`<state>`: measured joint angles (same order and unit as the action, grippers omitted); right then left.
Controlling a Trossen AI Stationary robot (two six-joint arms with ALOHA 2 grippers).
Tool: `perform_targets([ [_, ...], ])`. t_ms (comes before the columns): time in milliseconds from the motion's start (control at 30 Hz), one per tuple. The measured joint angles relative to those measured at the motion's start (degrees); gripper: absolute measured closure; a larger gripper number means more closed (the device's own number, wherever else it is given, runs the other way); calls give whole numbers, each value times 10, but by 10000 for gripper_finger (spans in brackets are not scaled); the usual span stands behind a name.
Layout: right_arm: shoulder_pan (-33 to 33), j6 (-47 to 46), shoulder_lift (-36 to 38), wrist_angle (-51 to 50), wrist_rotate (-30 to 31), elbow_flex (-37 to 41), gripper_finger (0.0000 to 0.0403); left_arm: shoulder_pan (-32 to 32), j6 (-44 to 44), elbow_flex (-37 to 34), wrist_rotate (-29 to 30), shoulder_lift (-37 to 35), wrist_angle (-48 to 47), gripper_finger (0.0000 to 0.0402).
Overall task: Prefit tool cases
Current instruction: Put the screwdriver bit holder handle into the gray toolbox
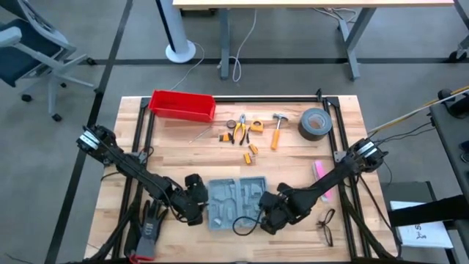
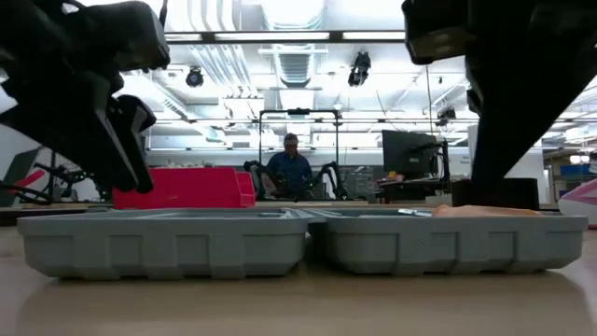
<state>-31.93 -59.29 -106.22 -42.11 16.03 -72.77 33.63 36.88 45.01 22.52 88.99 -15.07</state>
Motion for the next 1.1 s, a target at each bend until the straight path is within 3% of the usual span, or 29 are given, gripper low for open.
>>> perform_targets([
  [300,36,147,-3,-21,-29,1,311,0,16,28,-8,0,0,244],
  [567,58,313,6,-21,-63,-17,260,1,13,41,-26,-2,0,244],
  [767,81,353,6,-20,-134,-24,223,1,20,41,-41,-10,0,244],
  [1100,106,378,4,-25,-147,-29,207,1,20,41,-41,-42,0,244],
])
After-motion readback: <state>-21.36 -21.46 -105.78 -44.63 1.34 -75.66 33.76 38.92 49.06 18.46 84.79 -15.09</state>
